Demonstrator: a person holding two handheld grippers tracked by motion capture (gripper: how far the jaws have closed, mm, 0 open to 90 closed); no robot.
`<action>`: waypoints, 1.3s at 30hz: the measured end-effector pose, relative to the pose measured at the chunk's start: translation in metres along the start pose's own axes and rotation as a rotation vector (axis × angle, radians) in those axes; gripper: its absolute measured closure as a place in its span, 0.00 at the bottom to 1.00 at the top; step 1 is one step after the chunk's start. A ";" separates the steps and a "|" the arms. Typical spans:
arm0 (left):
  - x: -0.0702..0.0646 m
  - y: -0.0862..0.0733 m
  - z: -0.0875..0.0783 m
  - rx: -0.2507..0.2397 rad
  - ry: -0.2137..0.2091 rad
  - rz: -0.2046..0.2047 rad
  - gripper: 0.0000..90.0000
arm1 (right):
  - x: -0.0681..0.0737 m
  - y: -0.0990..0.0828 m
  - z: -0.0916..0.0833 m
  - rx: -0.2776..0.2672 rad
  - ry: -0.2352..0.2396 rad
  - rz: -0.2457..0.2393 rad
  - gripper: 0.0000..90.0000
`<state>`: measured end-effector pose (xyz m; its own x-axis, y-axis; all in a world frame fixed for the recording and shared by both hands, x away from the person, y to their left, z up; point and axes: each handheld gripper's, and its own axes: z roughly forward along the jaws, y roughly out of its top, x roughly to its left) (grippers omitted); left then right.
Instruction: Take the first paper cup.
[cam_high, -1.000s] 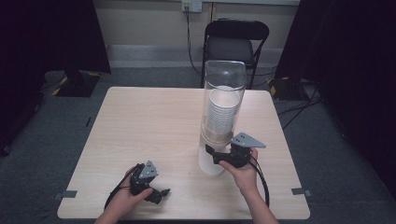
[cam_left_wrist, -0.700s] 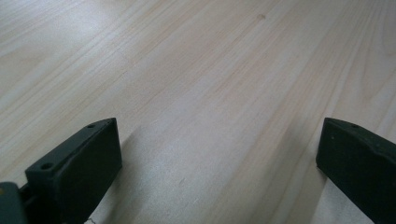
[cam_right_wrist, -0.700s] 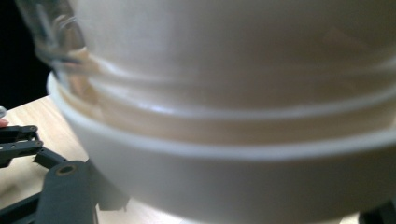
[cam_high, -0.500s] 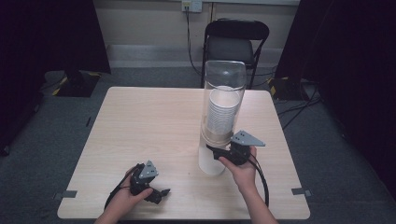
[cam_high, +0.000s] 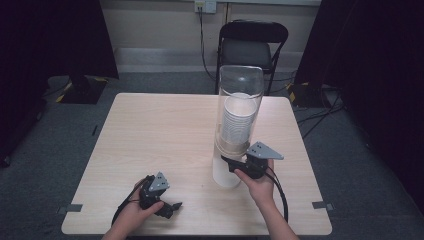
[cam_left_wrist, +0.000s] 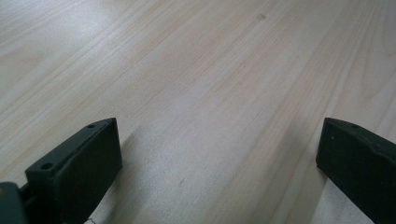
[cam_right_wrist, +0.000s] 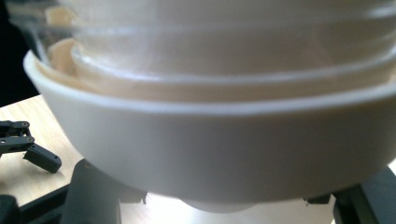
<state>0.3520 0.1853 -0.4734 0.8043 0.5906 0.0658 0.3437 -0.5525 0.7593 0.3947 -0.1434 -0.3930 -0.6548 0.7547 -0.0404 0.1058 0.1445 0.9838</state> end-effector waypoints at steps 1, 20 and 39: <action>0.000 0.000 0.000 -0.001 0.000 0.000 0.00 | 0.000 0.000 0.000 0.000 0.001 0.002 0.38; 0.000 0.000 0.000 0.000 0.001 0.006 0.00 | 0.000 -0.006 0.000 -0.010 0.002 -0.001 0.39; 0.000 0.000 0.000 0.000 0.002 0.006 0.00 | -0.002 -0.012 0.000 -0.010 0.028 0.004 0.40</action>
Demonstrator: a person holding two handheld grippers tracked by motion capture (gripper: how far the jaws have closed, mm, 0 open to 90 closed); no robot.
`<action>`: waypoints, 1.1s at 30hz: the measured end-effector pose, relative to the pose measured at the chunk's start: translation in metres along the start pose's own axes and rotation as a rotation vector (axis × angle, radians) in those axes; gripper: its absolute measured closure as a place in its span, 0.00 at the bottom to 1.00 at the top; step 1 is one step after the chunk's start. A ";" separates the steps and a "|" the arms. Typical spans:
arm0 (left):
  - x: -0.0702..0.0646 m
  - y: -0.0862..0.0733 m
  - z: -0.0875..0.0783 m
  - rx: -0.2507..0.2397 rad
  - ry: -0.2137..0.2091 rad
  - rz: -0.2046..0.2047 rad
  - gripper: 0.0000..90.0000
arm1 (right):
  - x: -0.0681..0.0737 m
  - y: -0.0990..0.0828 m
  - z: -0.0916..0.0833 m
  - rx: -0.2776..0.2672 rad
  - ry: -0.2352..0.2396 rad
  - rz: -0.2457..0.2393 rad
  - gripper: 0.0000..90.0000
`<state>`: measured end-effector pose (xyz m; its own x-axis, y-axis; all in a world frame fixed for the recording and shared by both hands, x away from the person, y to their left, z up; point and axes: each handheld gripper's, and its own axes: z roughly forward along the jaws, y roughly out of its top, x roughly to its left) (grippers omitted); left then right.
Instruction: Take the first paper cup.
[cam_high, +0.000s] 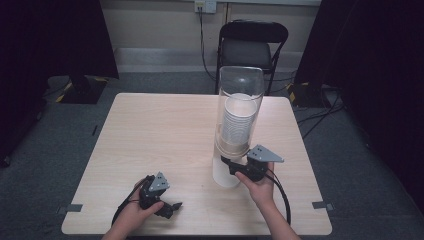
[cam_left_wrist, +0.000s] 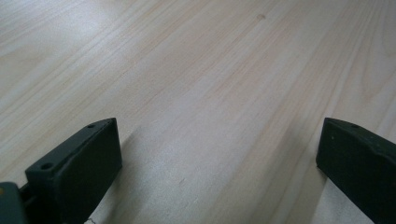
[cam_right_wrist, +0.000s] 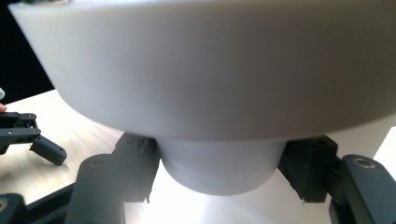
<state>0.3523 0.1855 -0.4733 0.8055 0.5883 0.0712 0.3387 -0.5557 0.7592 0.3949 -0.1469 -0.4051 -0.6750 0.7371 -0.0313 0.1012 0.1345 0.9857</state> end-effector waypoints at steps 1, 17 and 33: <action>0.000 0.000 0.000 0.000 0.000 0.000 0.00 | 0.000 0.000 0.000 0.001 0.001 0.000 0.41; 0.000 0.000 0.000 0.001 -0.003 -0.007 0.00 | 0.001 -0.003 -0.001 0.031 0.006 0.012 0.42; 0.001 0.001 0.000 0.011 0.006 -0.003 0.00 | -0.008 -0.019 0.006 0.361 0.038 -0.017 0.42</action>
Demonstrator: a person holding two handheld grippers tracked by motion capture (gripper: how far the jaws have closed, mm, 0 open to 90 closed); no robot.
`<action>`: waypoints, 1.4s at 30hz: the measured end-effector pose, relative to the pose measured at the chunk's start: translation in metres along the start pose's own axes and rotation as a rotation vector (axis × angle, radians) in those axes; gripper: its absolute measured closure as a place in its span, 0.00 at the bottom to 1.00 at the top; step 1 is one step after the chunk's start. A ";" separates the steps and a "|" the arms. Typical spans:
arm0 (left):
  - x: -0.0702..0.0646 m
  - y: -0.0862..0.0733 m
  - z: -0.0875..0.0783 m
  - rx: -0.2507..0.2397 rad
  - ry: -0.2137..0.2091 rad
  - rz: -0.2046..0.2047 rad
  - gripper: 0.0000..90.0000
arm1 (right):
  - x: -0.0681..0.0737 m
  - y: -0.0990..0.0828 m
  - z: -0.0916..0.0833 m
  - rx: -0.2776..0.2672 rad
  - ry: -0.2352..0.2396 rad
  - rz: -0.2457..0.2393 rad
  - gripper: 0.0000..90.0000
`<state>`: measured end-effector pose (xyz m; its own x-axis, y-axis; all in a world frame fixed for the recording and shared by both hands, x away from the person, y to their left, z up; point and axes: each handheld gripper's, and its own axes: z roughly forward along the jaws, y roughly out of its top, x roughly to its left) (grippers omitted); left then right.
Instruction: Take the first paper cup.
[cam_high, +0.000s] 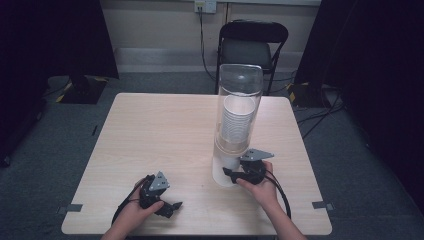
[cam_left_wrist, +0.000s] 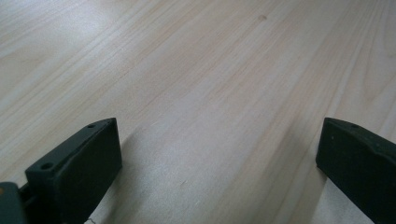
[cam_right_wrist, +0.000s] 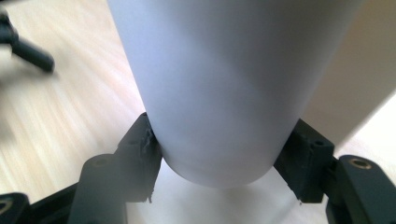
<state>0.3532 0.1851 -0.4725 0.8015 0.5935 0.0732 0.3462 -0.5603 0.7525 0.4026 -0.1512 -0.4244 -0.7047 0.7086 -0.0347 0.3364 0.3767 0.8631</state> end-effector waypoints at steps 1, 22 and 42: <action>0.000 0.000 0.000 0.000 -0.001 0.001 0.00 | -0.004 -0.003 -0.001 0.024 -0.012 -0.022 0.42; 0.000 0.000 0.000 0.001 -0.001 0.000 0.00 | -0.040 -0.053 -0.035 0.023 -0.099 0.065 0.41; 0.000 0.000 0.001 -0.009 -0.004 -0.002 0.00 | -0.035 -0.061 -0.064 -0.038 -0.073 -0.017 0.41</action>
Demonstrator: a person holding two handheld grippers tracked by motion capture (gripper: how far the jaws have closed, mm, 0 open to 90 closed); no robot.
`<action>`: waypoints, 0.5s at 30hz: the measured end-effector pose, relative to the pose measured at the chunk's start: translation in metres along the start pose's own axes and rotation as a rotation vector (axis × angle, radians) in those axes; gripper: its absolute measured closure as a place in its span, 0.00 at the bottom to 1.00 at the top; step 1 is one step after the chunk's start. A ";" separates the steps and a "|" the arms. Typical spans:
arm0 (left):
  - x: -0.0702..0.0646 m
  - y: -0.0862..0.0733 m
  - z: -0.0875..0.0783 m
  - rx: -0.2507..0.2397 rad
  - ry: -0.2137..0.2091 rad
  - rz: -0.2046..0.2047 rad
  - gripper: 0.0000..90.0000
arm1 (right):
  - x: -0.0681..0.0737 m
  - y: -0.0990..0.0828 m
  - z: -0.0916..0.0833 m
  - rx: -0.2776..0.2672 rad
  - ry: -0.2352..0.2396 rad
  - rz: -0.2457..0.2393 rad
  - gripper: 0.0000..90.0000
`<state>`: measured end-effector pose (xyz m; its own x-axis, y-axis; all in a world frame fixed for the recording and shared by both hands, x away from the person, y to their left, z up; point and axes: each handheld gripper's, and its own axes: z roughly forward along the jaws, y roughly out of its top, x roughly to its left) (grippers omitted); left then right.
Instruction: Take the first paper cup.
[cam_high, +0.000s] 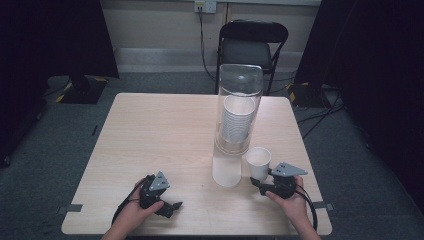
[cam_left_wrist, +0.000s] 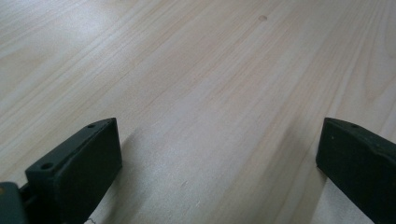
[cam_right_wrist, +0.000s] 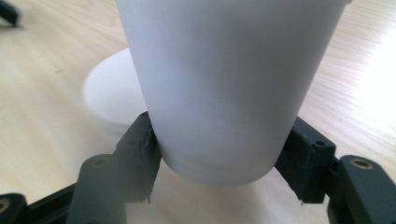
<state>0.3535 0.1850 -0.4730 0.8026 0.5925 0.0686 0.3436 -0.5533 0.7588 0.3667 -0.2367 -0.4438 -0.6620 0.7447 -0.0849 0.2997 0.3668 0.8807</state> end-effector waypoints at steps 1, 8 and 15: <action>0.000 0.000 0.000 0.000 0.000 0.000 0.00 | 0.002 -0.003 -0.005 -0.008 0.011 0.002 0.41; 0.000 0.000 0.000 0.002 0.000 0.002 0.00 | 0.013 -0.005 -0.002 -0.008 0.048 -0.015 0.41; -0.001 0.004 -0.004 -0.013 0.010 -0.045 0.27 | 0.034 0.000 0.008 0.006 0.112 -0.069 0.41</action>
<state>0.3515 0.1845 -0.4673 0.7815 0.6226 0.0407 0.3730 -0.5184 0.7695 0.3489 -0.2069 -0.4507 -0.7536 0.6508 -0.0927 0.2545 0.4189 0.8716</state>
